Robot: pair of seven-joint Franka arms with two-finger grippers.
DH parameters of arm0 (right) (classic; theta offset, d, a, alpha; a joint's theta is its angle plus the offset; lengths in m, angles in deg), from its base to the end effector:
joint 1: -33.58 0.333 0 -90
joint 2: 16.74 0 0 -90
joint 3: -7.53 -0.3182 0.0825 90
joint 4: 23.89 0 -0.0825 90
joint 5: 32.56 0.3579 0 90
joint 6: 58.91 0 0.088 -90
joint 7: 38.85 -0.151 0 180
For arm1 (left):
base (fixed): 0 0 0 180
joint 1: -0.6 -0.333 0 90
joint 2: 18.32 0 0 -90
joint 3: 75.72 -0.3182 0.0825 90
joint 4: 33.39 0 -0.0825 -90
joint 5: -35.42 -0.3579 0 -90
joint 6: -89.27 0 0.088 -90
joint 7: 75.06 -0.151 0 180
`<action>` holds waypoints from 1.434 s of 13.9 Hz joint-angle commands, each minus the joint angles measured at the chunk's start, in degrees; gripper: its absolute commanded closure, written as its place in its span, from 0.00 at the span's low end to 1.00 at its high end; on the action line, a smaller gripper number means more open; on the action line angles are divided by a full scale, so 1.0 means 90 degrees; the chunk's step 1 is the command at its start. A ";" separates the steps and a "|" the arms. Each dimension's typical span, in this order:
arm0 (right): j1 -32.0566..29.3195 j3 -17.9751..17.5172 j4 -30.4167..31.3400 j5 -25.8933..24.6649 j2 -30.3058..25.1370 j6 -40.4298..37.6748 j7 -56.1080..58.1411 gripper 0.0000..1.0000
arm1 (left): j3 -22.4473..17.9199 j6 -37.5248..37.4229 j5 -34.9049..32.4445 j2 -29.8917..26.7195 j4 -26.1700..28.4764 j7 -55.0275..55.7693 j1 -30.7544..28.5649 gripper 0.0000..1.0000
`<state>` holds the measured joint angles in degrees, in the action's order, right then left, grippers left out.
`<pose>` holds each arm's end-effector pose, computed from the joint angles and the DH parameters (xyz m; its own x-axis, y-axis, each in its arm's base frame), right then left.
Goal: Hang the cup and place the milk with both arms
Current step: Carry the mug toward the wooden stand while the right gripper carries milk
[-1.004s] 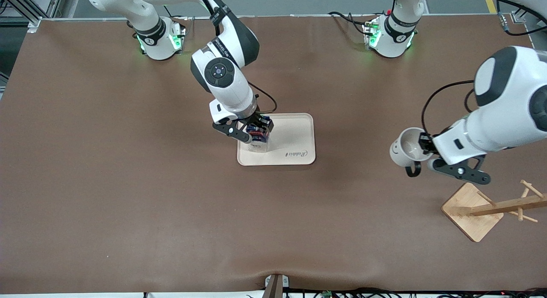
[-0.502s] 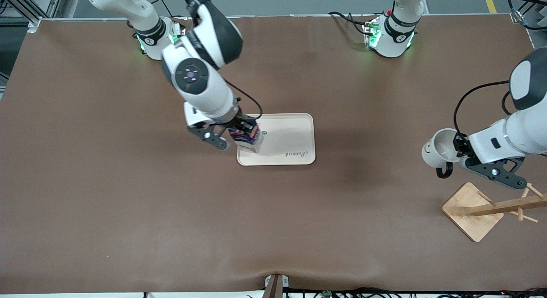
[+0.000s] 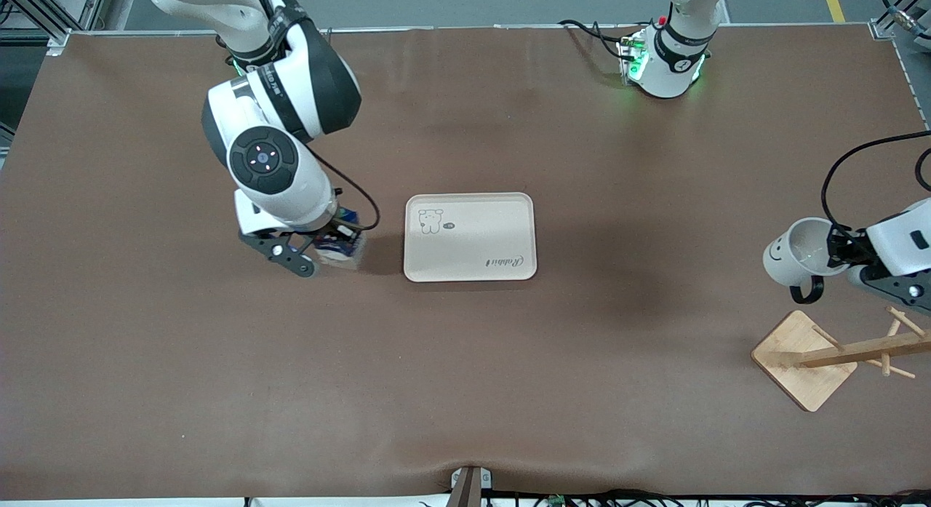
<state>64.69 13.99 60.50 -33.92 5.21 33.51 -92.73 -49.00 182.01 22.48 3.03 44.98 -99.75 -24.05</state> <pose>0.5534 0.2591 0.4095 0.8676 -0.4894 -0.0881 -0.4602 -0.8573 0.2307 0.6242 0.0524 0.4789 0.8891 -0.4465 -0.1005 -0.4504 -0.8926 -0.0192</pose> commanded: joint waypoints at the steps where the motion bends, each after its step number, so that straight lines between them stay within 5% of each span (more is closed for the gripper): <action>1: -0.0749 -0.0073 0.1020 -0.0239 -0.0805 0.0227 0.0935 1.00 | 0.0029 -0.0139 -0.0154 0.0001 -0.0124 -0.0070 -0.0025 1.00; 8: -0.2996 -0.0083 0.2985 -0.0239 -0.1725 0.1576 0.4051 1.00 | -0.0059 -0.0149 -0.0145 0.0001 -0.0124 -0.0333 -0.0025 1.00; 17: -0.3662 -0.0083 0.4372 -0.0142 -0.1852 0.2904 0.4767 1.00 | -0.0059 -0.0149 -0.0155 0.0001 -0.0124 -0.0743 -0.0025 1.00; 18: -0.3730 -0.0093 0.4373 -0.0132 -0.1843 0.2895 0.4766 0.89 | -0.0069 -0.0149 -0.0155 0.0011 -0.0134 -0.0821 -0.0025 1.00; 19: -0.3731 -0.0093 0.4353 -0.0132 -0.1833 0.2856 0.4757 0.37 | -0.0069 -0.0149 -0.0155 0.0020 -0.0134 -0.0890 -0.0025 1.00; 20: -0.3712 -0.0093 0.4315 -0.0132 -0.1833 0.2827 0.4766 0.00 | -0.0069 -0.0139 -0.0155 0.0030 -0.0134 -0.0910 -0.0025 1.00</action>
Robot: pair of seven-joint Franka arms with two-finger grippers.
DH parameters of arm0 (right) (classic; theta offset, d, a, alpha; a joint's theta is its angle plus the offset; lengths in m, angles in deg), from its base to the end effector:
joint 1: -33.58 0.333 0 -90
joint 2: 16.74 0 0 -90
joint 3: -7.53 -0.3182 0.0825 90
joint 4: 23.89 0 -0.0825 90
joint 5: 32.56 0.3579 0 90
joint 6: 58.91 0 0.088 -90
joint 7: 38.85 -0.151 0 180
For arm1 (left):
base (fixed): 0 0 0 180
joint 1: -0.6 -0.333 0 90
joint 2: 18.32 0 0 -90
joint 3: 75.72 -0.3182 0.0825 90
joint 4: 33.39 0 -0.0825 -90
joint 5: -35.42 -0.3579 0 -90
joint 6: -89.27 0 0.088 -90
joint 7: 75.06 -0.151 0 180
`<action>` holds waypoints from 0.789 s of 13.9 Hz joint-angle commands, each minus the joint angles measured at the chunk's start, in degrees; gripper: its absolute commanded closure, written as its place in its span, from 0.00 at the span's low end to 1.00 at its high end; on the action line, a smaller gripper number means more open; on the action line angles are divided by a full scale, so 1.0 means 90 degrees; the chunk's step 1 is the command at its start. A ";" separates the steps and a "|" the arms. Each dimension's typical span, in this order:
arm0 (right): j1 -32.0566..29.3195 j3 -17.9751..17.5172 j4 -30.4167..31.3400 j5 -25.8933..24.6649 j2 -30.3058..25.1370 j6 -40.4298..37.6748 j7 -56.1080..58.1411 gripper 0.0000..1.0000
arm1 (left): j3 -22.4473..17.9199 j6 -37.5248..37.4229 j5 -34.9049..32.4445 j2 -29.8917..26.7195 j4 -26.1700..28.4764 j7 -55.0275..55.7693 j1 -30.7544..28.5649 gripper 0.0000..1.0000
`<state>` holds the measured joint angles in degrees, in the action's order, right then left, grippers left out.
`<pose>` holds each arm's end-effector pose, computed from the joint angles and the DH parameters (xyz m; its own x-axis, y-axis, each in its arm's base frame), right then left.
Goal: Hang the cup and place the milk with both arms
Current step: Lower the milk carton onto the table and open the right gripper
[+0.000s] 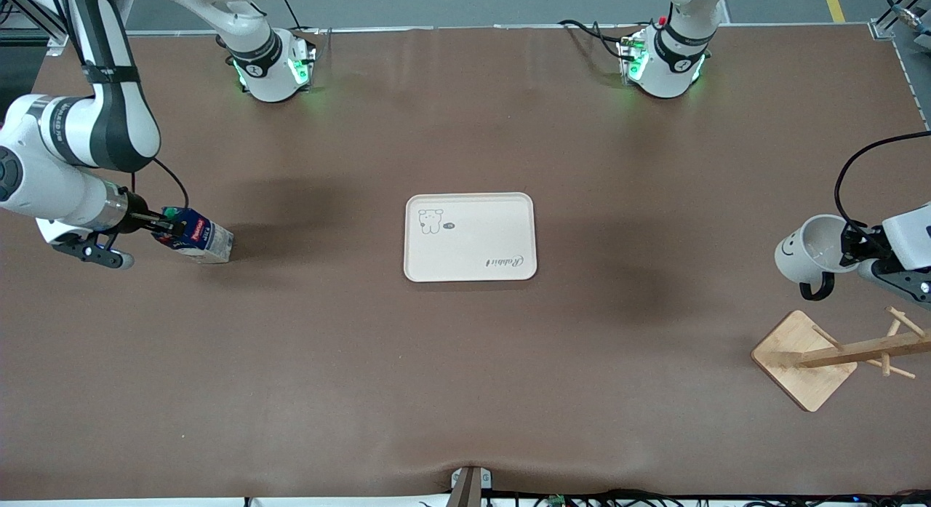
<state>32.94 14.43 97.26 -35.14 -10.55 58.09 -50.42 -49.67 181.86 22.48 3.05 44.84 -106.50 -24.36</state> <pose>0.5055 -0.0710 0.3251 0.9370 -0.3074 -0.1659 -0.2973 -0.9511 0.0837 0.6235 0.0622 0.4786 0.8389 -0.5339 -0.1060 -0.5377 -0.8431 -0.0092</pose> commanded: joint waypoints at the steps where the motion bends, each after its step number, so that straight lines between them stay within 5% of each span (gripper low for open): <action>1: -0.0164 -0.0141 0.0143 0.0004 -0.0081 -0.0136 0.0075 0.00 | 0.0005 -0.0123 -0.0154 0.0029 -0.0119 -0.0160 0.0009 1.00; 6: -0.0222 -0.0151 -0.1153 0.0024 0.0026 -0.1279 0.0794 0.00 | 0.0005 -0.0103 -0.0154 0.0029 -0.0177 -0.0150 0.0009 1.00; 11: -0.0271 -0.0141 -0.3730 0.0004 0.0786 -0.2908 0.1003 0.00 | 0.0005 -0.0074 -0.0134 0.0029 -0.0265 -0.0101 -0.0107 1.00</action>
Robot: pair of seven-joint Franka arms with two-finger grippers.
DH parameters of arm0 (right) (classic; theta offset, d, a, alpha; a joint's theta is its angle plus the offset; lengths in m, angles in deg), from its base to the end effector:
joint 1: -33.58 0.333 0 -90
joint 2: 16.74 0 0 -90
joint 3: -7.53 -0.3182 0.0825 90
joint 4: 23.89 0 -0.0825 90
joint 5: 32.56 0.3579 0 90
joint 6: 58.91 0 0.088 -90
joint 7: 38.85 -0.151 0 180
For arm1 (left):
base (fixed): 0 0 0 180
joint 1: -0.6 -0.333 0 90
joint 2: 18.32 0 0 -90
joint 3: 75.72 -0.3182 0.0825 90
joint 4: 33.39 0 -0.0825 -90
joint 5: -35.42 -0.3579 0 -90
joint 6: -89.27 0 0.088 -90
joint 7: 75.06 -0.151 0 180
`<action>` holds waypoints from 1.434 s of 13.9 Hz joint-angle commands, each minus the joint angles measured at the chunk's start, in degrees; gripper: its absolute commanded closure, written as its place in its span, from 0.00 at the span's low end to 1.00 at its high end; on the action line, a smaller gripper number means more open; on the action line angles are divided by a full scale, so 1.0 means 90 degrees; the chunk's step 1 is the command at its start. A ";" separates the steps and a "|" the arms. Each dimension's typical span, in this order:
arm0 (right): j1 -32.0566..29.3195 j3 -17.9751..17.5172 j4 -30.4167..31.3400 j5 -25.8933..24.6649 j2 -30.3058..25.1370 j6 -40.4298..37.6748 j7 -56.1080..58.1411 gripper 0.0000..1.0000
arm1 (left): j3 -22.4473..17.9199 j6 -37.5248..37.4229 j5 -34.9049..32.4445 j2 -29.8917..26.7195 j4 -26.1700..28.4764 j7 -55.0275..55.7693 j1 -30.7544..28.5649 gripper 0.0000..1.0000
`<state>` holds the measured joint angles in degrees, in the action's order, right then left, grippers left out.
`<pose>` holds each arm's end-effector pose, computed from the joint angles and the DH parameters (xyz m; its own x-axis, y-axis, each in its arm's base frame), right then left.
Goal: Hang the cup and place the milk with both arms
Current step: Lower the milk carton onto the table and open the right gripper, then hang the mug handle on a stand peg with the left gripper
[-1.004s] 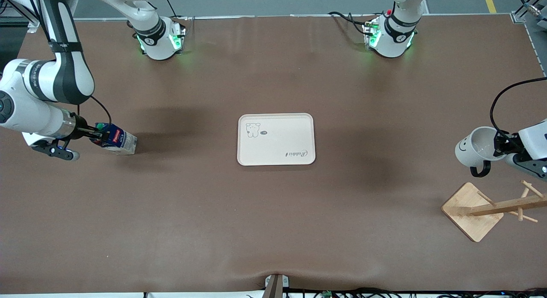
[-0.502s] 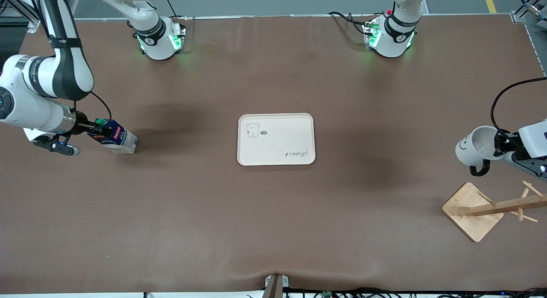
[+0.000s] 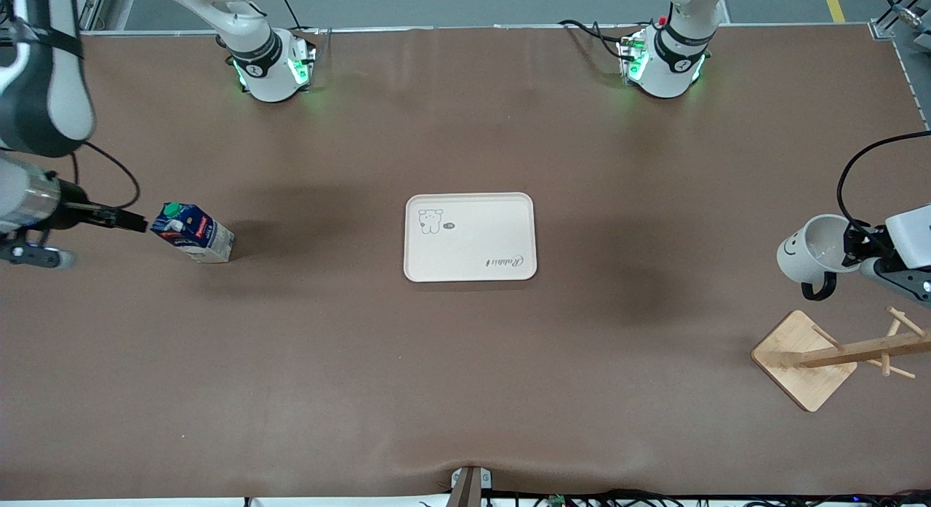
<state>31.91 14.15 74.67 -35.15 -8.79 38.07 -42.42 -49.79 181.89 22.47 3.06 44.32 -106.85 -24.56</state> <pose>0.5477 -0.0836 0.4514 0.9666 -0.1997 -0.1608 -0.1907 -0.9792 0.0694 0.6244 0.0662 0.4824 0.8402 -0.5332 -0.0990 -0.5369 -0.8435 -0.0141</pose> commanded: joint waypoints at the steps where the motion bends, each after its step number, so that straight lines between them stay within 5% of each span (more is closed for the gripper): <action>1: -0.0157 -0.0111 -0.1573 0.0014 0.0621 -0.0910 0.0133 0.00 | 0.0019 -0.0076 -0.0134 0.0036 -0.0216 -0.0071 -0.0095 1.00; 8: -0.0030 -0.0199 -0.2366 0.0658 0.0474 -0.1215 0.0719 0.00 | -0.0167 0.0187 -0.0124 0.0251 -0.0401 -0.0140 -0.0241 1.00; 12: 0.0106 -0.0218 -0.2027 0.0590 -0.0022 -0.1294 0.0758 0.00 | -0.0206 0.0382 -0.0124 0.0359 -0.0519 -0.0140 -0.0251 1.00; 16: 0.0136 -0.0218 -0.0505 0.0474 -0.1076 -0.0679 0.0758 0.00 | -0.0304 0.0500 -0.0075 0.0466 -0.0646 -0.0149 -0.0261 1.00; 20: 0.0204 -0.0306 -0.1132 0.0259 -0.1127 -0.0979 0.0709 0.00 | -0.0294 0.0656 -0.0056 0.0525 -0.0656 -0.0149 -0.0426 1.00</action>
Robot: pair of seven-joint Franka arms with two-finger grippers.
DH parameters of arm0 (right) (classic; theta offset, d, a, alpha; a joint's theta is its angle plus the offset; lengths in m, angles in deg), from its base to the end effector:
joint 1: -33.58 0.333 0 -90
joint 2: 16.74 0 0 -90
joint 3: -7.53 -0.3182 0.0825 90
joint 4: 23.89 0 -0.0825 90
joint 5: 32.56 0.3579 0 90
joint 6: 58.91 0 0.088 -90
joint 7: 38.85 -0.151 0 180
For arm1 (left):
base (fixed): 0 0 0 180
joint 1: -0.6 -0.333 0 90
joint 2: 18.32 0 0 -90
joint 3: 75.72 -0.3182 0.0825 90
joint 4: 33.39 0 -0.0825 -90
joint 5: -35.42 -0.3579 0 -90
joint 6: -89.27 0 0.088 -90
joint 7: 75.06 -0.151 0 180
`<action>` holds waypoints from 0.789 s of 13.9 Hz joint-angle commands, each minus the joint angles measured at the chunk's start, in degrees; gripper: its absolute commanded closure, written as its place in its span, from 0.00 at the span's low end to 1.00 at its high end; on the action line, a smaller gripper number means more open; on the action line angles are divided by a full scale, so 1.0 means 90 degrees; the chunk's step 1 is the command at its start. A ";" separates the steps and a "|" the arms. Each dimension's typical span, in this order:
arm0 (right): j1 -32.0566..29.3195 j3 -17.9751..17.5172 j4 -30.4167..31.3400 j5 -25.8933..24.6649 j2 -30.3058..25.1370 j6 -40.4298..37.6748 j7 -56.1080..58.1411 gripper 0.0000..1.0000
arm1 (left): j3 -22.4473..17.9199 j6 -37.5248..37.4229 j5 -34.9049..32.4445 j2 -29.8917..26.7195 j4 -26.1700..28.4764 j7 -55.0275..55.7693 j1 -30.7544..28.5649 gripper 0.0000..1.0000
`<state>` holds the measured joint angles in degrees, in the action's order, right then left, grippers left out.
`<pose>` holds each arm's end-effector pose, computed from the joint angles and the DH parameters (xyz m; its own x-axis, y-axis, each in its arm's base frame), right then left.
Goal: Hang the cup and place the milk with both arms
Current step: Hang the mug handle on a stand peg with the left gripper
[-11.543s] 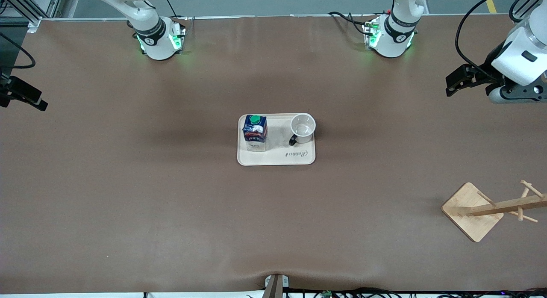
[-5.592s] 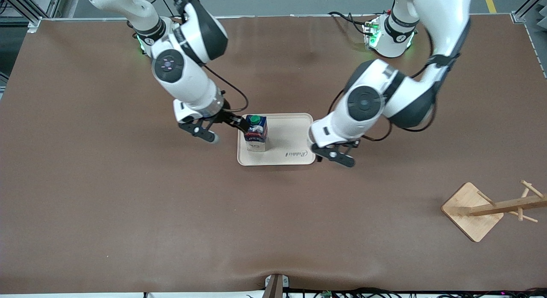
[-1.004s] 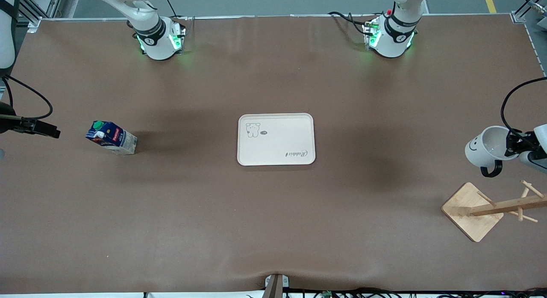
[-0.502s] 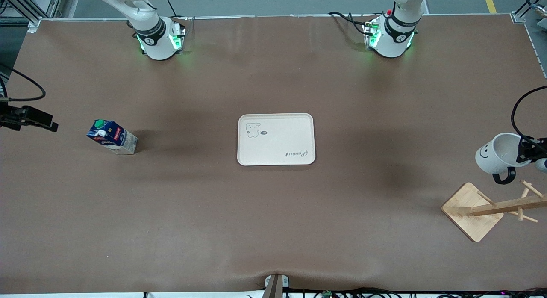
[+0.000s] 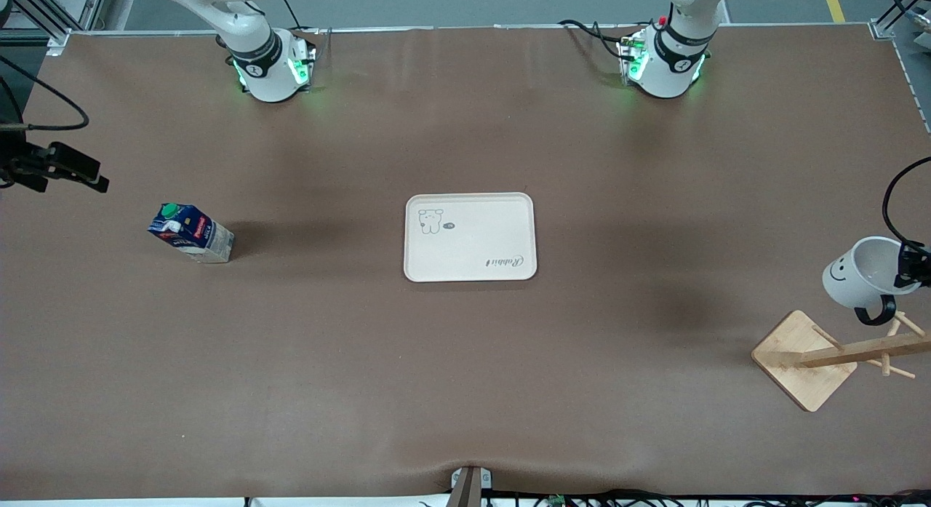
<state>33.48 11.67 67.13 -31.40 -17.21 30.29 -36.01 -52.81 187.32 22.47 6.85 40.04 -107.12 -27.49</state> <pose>0.5218 -0.0357 0.5779 0.9995 -0.0241 -0.0225 -0.0246 -0.9995 -0.0220 0.6468 0.1373 0.4787 0.8953 -0.4454 -0.0117 -0.4452 -0.8933 -0.0612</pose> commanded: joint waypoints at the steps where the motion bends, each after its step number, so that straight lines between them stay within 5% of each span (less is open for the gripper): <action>1: -0.0047 -0.0020 -0.0677 -0.0071 -0.0143 -0.0397 0.0016 0.00 | 0.0032 0.0072 -0.0056 0.0104 -0.0181 -0.0119 -0.0111 1.00; 11: -0.0097 -0.0030 -0.0749 -0.0139 -0.0094 -0.0634 0.0036 0.00 | 0.0023 0.0452 0.0159 0.0319 -0.0171 -0.0119 -0.0374 1.00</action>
<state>33.07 11.86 60.85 -31.81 -17.97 25.17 -36.01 -52.83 190.96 22.94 9.23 39.92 -107.12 -30.48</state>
